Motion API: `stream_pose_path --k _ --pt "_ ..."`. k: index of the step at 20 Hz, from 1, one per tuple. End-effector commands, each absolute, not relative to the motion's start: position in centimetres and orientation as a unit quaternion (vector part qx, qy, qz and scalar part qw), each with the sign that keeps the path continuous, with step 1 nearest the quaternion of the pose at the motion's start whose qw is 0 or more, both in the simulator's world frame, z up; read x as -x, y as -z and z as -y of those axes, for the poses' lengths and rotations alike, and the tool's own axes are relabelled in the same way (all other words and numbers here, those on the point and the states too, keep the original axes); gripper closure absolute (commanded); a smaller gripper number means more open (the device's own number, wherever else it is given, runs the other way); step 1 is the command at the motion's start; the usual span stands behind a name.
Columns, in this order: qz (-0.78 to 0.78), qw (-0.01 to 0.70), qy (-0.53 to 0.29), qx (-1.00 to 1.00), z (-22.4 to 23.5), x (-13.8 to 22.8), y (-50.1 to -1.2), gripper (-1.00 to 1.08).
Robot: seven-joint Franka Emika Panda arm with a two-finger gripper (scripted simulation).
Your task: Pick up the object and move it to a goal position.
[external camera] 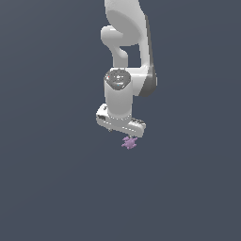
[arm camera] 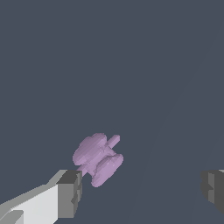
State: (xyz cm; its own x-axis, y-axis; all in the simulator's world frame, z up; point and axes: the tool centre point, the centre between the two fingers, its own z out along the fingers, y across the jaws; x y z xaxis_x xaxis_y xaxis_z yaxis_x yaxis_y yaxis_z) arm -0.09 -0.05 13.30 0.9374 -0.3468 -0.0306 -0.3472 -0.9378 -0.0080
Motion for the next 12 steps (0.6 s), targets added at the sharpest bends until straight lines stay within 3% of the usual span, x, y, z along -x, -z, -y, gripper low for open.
stream_pose_path --k 1,12 --pt "-0.207 0.006 -0.014 0.978 -0.3 0.1 -13.0 -0.92" --pt "-0.338 0.004 -0.011 0.941 -1.9 0.3 -11.7 -0.92"
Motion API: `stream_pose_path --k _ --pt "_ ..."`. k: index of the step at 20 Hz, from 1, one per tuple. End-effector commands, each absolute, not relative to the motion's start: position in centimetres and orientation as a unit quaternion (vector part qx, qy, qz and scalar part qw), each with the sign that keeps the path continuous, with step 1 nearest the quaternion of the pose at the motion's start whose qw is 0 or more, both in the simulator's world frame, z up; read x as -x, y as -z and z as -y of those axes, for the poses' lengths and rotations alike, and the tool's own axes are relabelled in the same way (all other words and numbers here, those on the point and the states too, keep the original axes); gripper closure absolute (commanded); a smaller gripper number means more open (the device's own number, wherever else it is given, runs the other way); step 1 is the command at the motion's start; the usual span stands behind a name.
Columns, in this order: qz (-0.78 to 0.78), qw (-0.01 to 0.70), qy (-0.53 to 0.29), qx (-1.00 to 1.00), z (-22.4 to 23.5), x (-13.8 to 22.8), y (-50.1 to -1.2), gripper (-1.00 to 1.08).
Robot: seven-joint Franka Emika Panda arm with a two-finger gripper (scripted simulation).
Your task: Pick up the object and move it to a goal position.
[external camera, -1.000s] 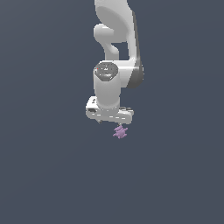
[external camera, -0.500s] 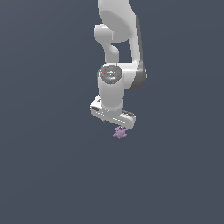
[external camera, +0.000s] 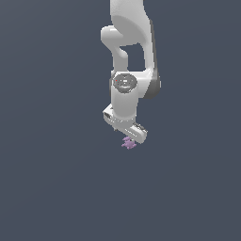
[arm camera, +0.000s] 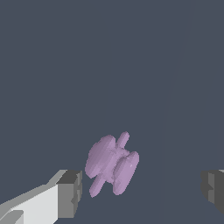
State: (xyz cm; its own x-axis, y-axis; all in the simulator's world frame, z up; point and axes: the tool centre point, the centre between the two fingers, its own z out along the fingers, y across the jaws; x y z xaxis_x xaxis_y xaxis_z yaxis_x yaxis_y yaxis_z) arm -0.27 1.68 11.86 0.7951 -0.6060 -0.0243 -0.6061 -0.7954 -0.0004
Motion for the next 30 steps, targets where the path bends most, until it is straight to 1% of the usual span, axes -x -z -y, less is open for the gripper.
stream_pose_path --k 1,17,30 --pt "-0.35 0.004 -0.011 0.937 -2.0 0.3 -11.6 -0.92" --pt "-0.522 0.001 -0.003 0.853 -4.1 0.6 -9.9 -0.92" --pt "-0.58 0.0 0.0 0.814 -4.8 0.8 -9.3 -0.92"
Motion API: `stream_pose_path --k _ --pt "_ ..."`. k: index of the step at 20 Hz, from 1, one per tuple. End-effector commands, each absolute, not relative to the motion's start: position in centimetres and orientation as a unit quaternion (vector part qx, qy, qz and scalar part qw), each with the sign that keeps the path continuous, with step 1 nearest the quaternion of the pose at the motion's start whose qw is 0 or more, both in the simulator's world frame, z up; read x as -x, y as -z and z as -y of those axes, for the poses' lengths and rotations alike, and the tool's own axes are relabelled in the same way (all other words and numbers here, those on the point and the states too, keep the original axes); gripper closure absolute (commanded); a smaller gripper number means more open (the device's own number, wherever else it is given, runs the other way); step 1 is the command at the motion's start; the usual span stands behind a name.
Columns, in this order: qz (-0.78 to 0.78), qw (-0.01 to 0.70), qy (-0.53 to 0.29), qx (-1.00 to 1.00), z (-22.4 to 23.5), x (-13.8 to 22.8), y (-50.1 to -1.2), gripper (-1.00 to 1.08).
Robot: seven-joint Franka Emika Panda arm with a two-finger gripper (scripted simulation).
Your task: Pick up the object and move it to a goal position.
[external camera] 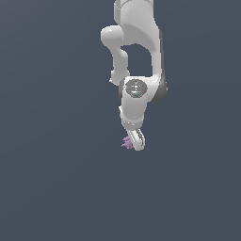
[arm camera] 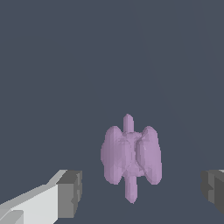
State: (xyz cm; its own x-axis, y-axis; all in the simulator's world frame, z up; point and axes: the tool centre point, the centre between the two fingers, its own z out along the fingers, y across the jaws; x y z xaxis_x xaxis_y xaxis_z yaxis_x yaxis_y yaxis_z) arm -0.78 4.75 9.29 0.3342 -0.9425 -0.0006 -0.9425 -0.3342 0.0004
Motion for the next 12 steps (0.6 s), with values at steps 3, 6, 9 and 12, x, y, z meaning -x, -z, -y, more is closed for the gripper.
stream_pose_path --k 3,6,9,12 --pt "0.58 0.0 0.0 -0.815 -4.8 0.8 -9.3 -0.92" --pt "0.58 0.0 0.0 -0.815 -4.8 0.8 -8.9 -0.92" --pt "0.58 0.0 0.0 -0.814 -4.8 0.8 -7.9 -0.92" --pt "0.581 0.0 0.0 -0.814 -4.8 0.9 -6.3 -0.92"
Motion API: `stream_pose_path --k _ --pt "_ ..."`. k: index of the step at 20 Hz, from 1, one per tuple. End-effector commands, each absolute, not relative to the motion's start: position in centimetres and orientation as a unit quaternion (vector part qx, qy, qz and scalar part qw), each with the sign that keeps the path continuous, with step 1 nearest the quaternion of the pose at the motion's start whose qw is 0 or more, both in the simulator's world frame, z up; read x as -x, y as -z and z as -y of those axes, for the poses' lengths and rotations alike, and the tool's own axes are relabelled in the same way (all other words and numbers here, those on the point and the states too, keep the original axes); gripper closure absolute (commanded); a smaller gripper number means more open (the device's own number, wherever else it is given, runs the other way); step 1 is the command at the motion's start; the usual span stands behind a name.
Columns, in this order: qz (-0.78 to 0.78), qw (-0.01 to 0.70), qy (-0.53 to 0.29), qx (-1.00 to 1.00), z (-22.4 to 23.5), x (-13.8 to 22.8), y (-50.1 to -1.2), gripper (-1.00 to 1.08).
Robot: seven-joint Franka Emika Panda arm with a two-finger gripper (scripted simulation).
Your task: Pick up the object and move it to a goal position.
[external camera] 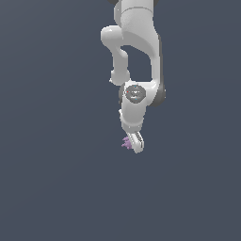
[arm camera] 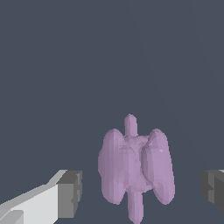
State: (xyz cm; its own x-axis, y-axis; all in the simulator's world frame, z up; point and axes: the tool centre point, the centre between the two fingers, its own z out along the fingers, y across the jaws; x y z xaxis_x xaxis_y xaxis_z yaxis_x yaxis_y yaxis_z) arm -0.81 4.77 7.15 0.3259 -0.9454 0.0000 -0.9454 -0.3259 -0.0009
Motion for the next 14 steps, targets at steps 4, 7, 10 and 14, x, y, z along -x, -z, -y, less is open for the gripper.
stream_pose_path --k 4,7,10,14 --pt "-0.582 0.0 0.0 0.814 -4.7 0.9 -4.7 -0.92" --pt "-0.582 0.0 0.0 0.814 -4.8 0.8 -4.3 -0.92" --pt "-0.582 0.0 0.0 0.814 -4.8 0.8 -4.2 1.08" --pt "-0.582 0.0 0.0 0.814 -4.8 0.8 -4.2 1.08"
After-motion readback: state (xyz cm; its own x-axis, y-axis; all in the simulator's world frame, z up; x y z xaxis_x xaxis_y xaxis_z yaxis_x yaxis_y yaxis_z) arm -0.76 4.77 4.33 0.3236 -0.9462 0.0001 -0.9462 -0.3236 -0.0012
